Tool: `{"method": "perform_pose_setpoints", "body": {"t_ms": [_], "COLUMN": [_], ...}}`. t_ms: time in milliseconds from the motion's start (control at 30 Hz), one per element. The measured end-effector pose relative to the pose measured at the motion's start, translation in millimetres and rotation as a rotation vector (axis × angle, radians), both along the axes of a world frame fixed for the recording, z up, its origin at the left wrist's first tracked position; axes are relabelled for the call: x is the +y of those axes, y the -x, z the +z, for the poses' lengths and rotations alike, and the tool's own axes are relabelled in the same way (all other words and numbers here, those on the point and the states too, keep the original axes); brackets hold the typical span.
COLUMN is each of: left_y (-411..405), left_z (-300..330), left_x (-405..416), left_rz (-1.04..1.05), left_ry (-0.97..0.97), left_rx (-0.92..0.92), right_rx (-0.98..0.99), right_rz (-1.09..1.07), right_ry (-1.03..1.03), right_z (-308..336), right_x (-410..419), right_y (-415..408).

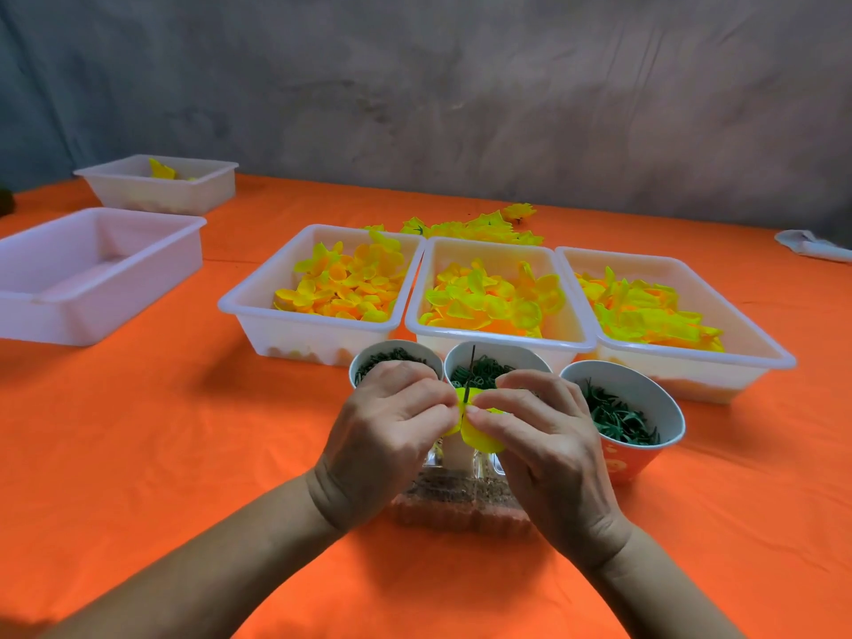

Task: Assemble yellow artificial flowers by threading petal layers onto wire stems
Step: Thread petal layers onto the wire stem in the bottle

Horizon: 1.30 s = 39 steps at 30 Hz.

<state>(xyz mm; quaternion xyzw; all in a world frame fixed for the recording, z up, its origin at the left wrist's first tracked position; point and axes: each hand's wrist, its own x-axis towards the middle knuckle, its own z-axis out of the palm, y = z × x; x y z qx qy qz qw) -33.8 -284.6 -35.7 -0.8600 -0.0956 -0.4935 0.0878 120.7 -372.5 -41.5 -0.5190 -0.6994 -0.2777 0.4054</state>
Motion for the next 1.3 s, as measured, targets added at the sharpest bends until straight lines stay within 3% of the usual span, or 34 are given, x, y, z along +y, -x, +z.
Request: {"method": "perform_pose_setpoints", "body": {"t_ms": [200,400,667,767,867,1033,1300], "left_y": [2,8,5,1,0,-1,-7], "left_z": [1,-8,3,9,10,9,8], "left_x": [1,4,2,-2,-5,-4,-4], "left_rz": [0.016,0.056,-0.062,-0.164,-0.169,-0.098,-0.13], "left_ry": [-0.033,0.169,0.573,0.713,0.749,0.934,0.952], "left_rx": [0.034,-0.026,-0.232,-0.208,-0.131,-0.133,-0.146], "right_rx": [-0.002,0.085,0.64,0.695,0.707,0.984,1.23], "right_rz": [0.01,-0.001,0.126,0.166,0.105,0.05,0.089], "right_ry": [0.05,0.088,0.16,0.262,0.351,0.548,0.584], "right_z": [4,-7,8,13,13,14,24], "right_x": [-2,-9,0,3,6,6,7], "right_y": [-1,-12,1,7,8,4,10]}}
